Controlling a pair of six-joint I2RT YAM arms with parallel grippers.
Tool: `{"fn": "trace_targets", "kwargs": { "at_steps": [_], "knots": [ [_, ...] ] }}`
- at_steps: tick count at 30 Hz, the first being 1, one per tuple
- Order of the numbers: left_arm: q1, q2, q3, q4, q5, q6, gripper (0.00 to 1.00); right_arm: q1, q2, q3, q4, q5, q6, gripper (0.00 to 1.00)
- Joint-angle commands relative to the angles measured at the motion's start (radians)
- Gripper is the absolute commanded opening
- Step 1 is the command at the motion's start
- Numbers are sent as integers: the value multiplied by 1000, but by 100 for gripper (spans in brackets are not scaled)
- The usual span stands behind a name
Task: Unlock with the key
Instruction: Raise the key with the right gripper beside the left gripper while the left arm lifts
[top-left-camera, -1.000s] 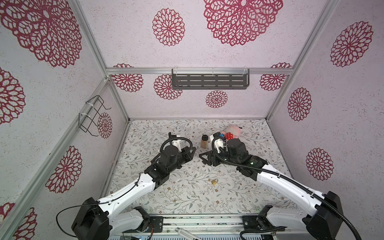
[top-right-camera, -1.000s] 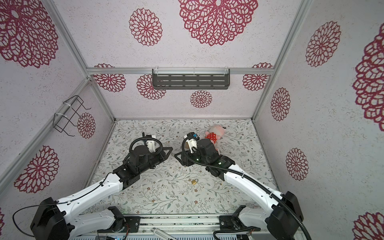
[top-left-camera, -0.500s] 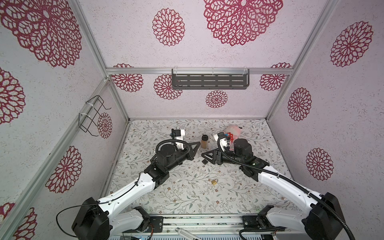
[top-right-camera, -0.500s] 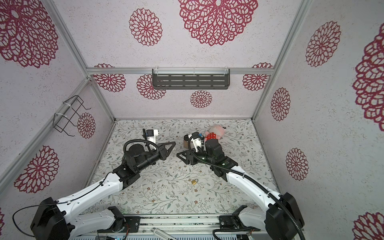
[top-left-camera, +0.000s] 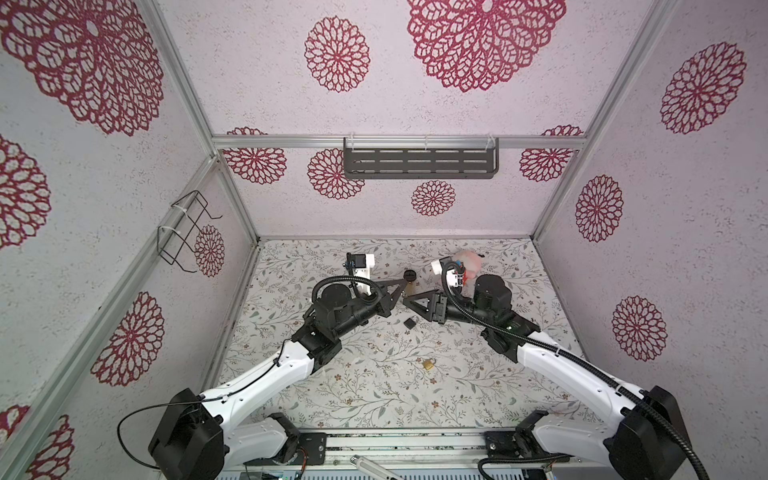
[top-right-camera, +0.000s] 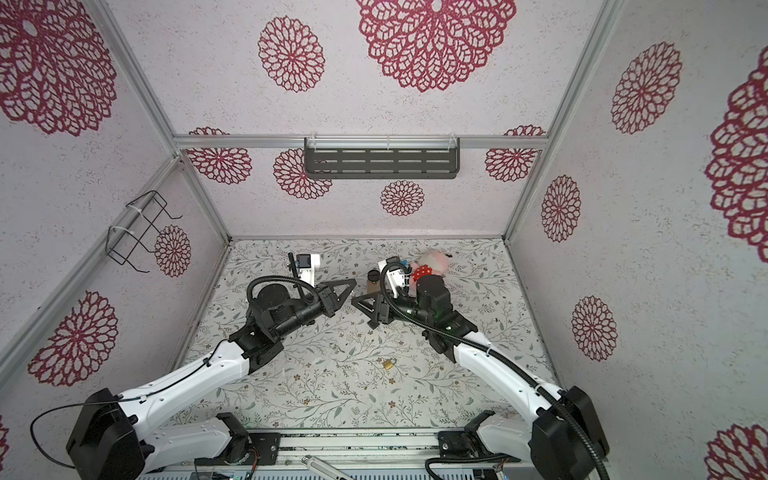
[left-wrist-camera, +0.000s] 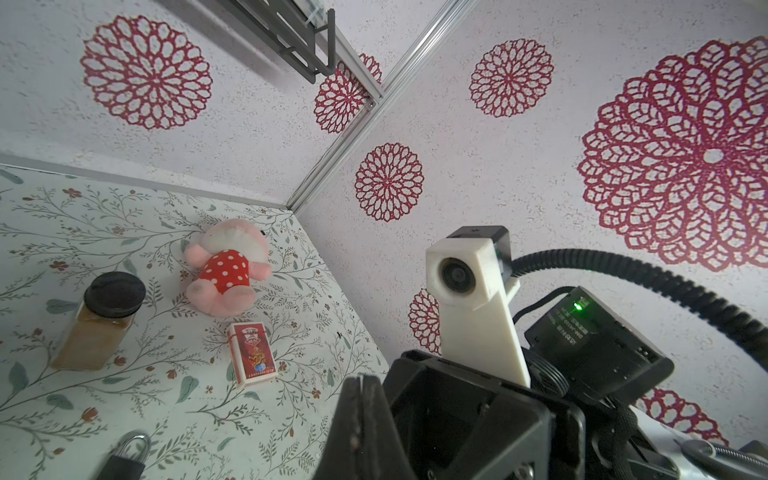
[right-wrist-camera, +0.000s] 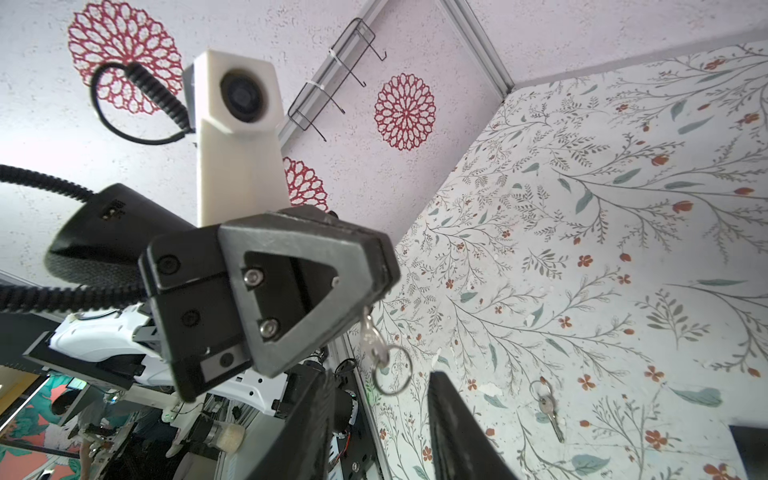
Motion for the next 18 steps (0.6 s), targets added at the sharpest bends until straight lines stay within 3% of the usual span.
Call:
{"fn": "trace_targets", "kwargs": {
  "at_steps": [1, 18],
  "knots": [
    [7, 0, 9, 49, 19, 2, 0, -3, -14, 38, 63, -30, 26, 37],
    [3, -5, 32, 49, 40, -7, 0, -6, 19, 45, 140, -52, 75, 22]
  ]
}}
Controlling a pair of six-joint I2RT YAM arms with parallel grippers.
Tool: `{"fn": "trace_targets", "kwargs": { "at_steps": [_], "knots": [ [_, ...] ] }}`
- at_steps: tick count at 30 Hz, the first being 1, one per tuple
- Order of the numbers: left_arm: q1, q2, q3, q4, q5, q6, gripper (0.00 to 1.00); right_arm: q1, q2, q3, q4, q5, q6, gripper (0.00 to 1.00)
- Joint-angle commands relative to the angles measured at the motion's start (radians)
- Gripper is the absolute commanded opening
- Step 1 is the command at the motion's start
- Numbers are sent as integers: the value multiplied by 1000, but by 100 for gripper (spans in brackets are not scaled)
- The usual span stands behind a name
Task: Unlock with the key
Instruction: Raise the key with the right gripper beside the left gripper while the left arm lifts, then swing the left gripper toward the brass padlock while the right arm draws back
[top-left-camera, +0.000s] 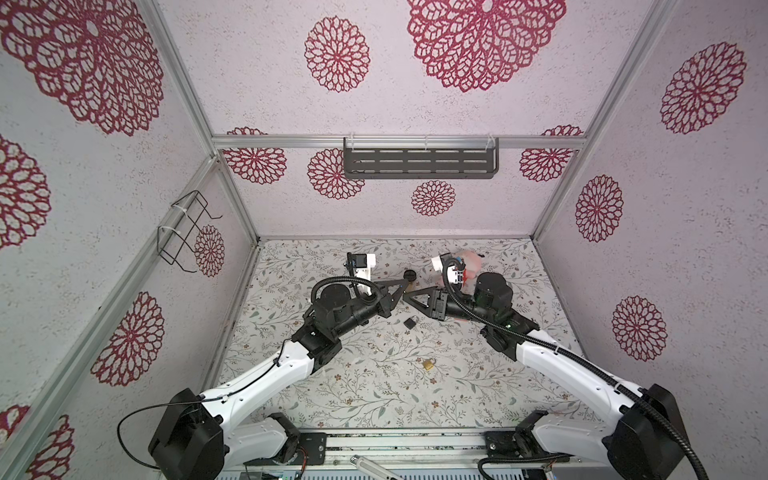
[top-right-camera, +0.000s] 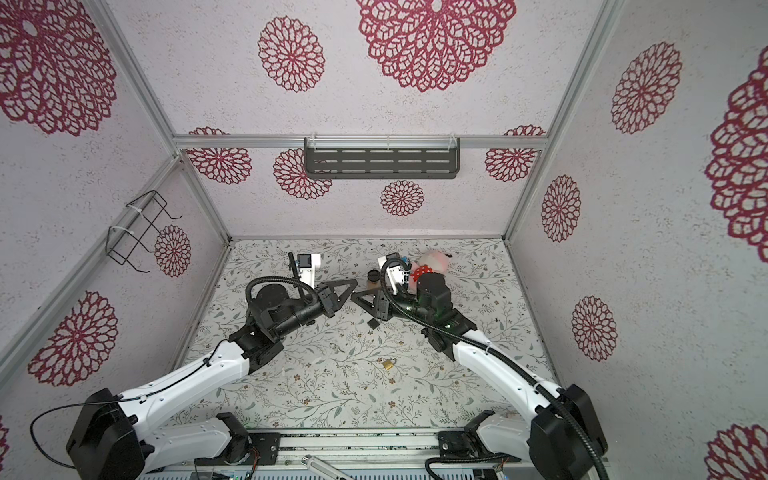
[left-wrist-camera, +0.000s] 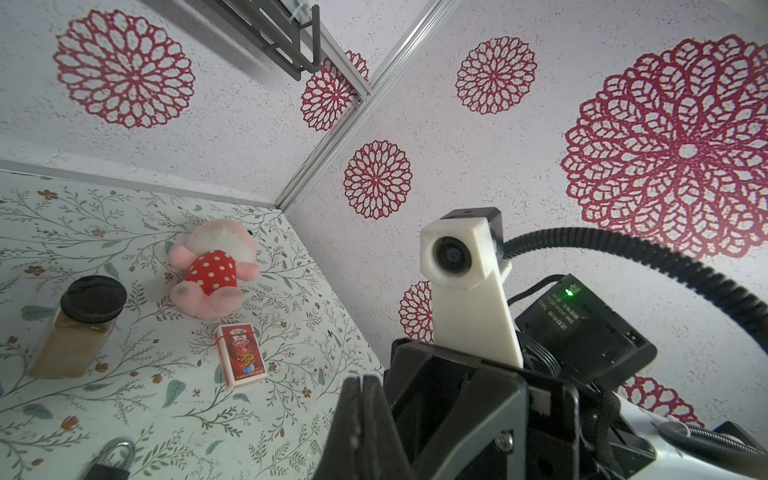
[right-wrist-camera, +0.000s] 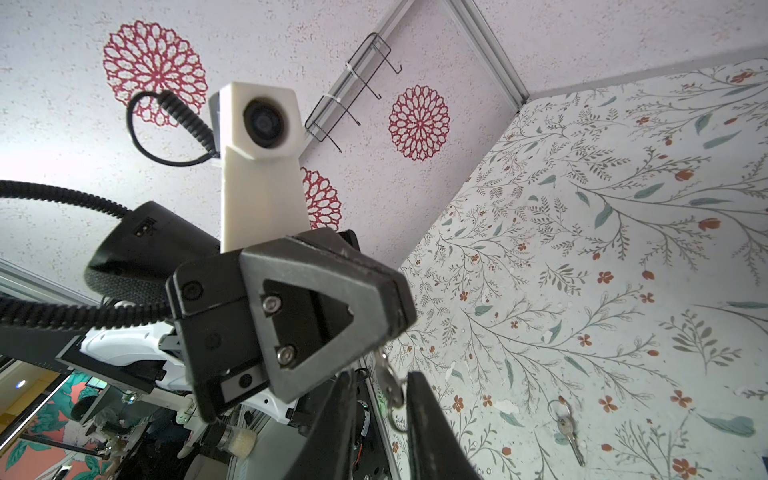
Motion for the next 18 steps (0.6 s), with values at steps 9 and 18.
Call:
{"fn": "trace_targets", "kwargs": {
  "at_steps": [9, 18],
  "knots": [
    [4, -24, 27, 18, -25, 4, 0, -13, 7, 2, 125, -55, 63, 14],
    [4, -28, 24, 22, -30, 4, 0, -16, 16, 6, 139, -50, 72, 8]
  ]
}}
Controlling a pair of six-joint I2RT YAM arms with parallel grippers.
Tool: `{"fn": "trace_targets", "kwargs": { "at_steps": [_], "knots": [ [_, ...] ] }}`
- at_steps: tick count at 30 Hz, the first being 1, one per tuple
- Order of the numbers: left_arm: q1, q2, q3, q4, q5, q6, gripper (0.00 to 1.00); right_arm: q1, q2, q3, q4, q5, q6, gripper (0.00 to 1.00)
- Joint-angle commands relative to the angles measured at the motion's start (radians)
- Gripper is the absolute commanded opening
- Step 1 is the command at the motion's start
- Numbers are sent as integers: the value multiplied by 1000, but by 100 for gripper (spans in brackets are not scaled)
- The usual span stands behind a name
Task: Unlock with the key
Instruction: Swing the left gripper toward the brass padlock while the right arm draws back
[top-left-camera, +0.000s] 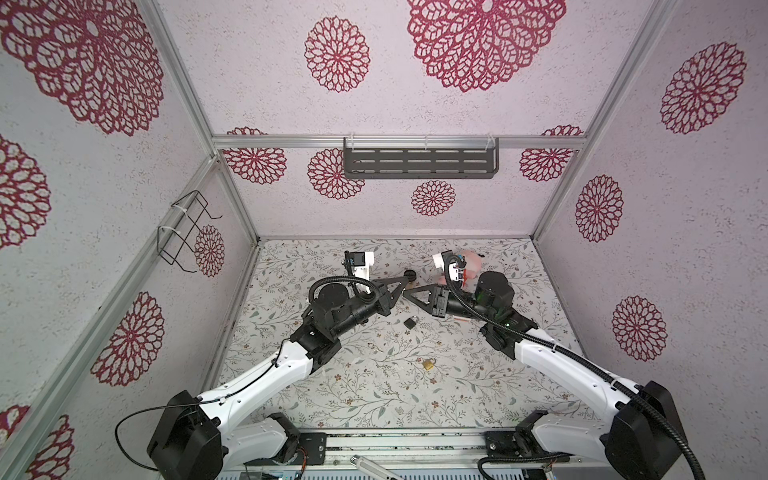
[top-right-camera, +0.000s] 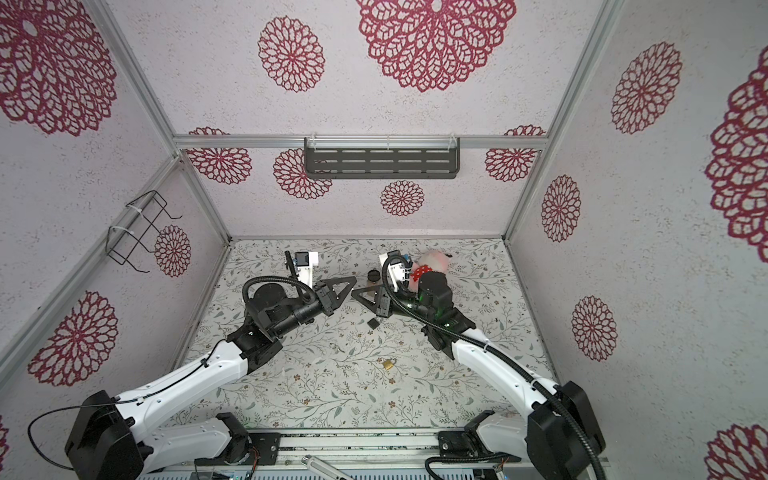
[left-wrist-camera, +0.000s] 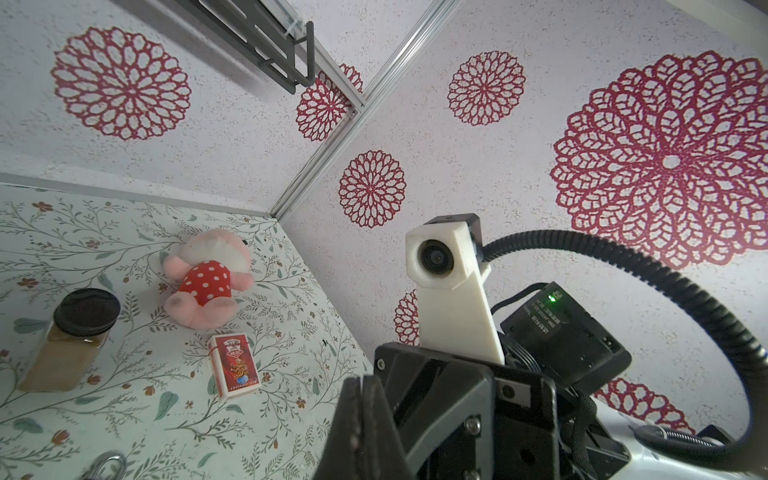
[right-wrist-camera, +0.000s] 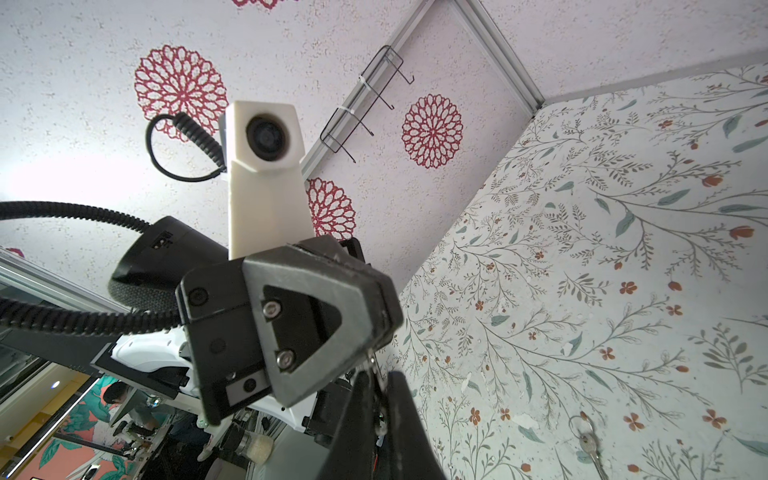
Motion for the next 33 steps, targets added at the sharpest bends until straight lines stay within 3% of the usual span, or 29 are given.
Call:
{"fn": "trace_targets", "kwargs": {
  "at_steps": [1, 10, 17, 21, 27, 33],
  "knots": [
    [4, -17, 13, 17, -7, 12, 0, -5, 4, 12, 70, -25, 12, 6],
    [3, -15, 9, 19, 1, 12, 0, -14, -7, 27, 9, -6, -19, 0],
    [5, -18, 19, 4, 12, 11, 47, -58, -48, 28, -116, 8, -79, 0],
    [4, -26, 26, -43, -10, 10, 57, -94, -73, 32, -224, 10, -137, 0],
    [-9, -16, 69, -296, -78, -5, 64, -162, -118, 13, -427, 28, -232, 0],
    [-83, 29, 93, -488, -174, -14, 68, -238, -168, -60, -628, 68, -301, 0]
  ]
}}
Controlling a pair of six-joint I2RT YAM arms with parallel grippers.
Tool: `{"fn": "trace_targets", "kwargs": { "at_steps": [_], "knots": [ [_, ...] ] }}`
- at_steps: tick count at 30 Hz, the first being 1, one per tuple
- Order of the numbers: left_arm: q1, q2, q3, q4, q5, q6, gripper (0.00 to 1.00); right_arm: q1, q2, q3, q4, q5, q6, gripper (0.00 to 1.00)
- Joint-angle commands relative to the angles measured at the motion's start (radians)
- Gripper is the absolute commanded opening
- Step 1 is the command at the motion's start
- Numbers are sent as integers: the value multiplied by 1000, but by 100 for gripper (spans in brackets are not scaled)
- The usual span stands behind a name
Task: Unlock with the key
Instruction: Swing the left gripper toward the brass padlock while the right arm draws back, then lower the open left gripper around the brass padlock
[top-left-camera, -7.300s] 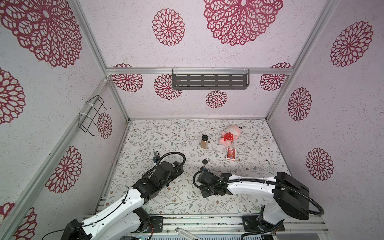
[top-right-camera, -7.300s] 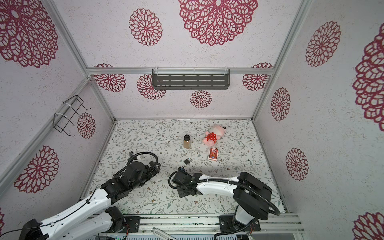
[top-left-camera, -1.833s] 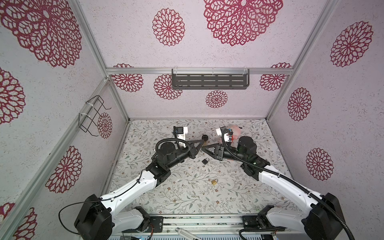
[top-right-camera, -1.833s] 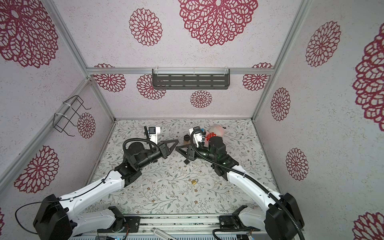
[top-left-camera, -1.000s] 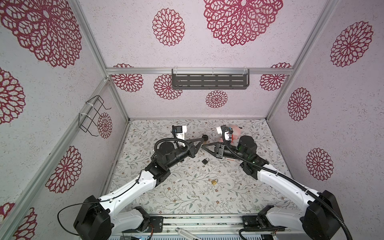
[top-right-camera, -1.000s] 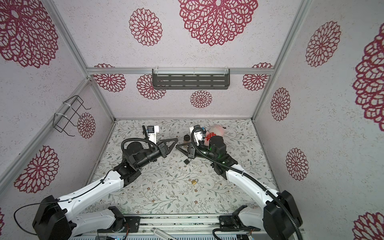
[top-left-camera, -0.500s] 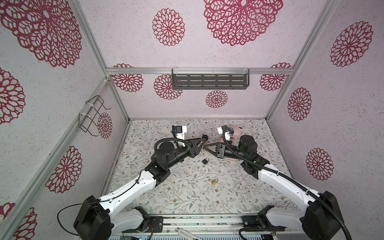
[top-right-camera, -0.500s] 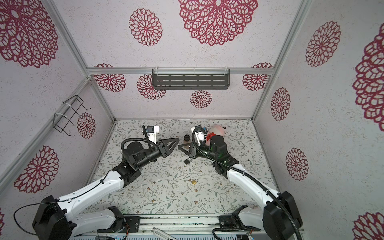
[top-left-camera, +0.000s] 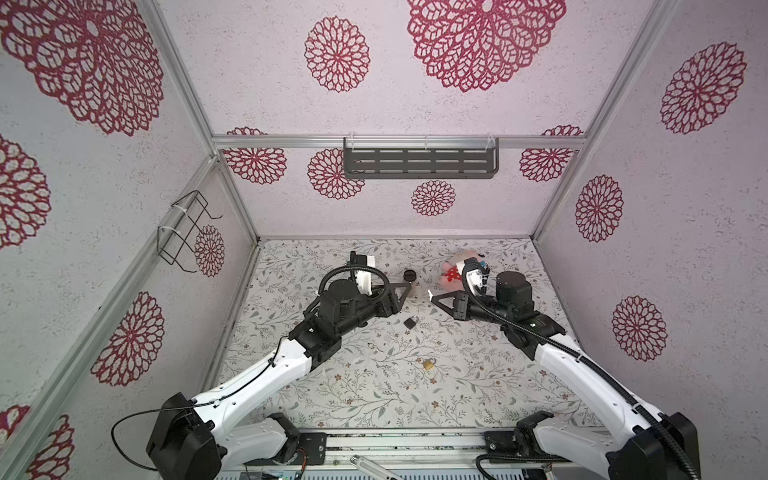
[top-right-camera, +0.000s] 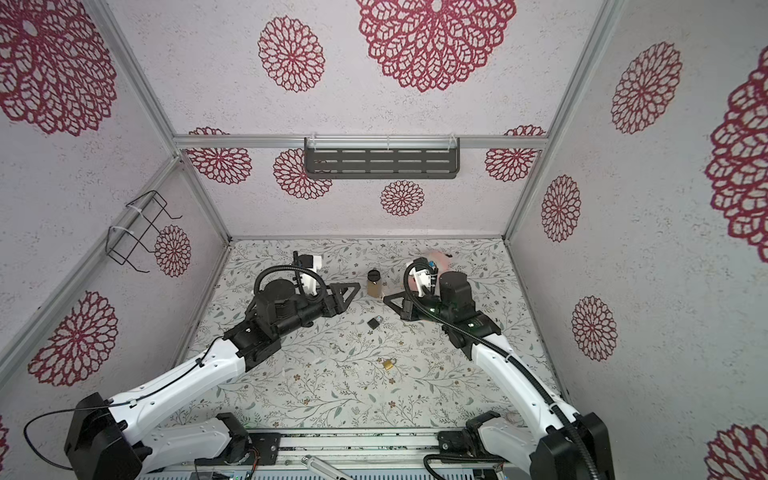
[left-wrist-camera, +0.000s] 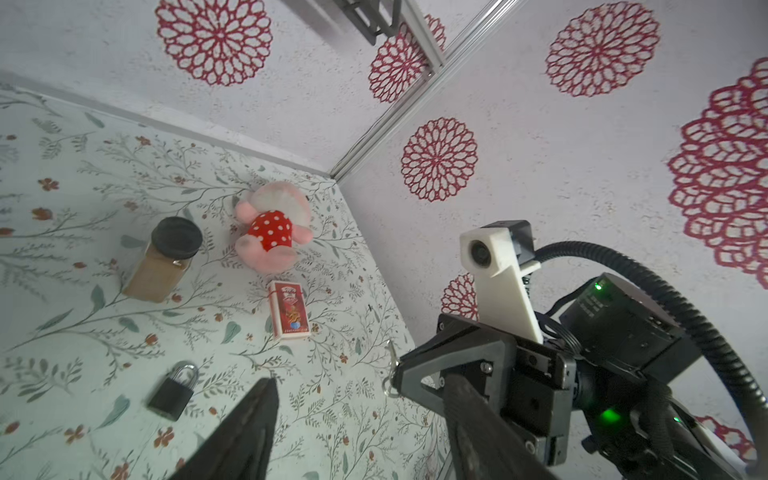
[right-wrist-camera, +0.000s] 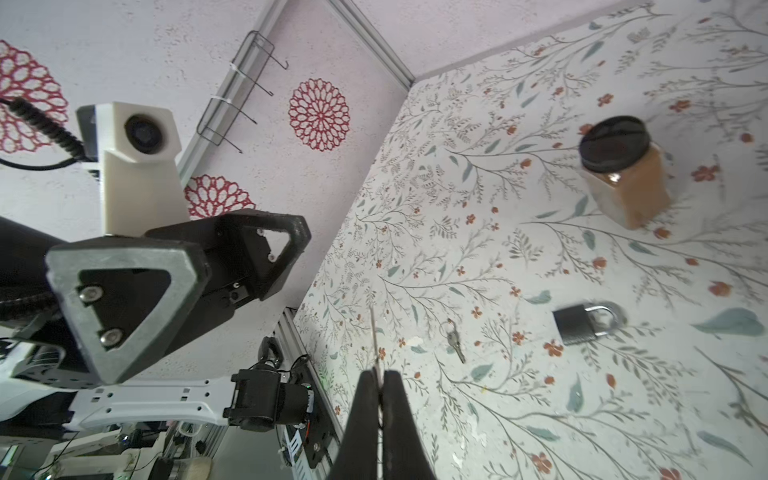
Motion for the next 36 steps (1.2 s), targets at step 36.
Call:
{"fn": "trace_targets", "kwargs": {
  "at_steps": [36],
  "knots": [
    [-304, 786, 428, -599, -72, -93, 65, -229, -166, -338, -301, 159, 1, 0]
  ]
}}
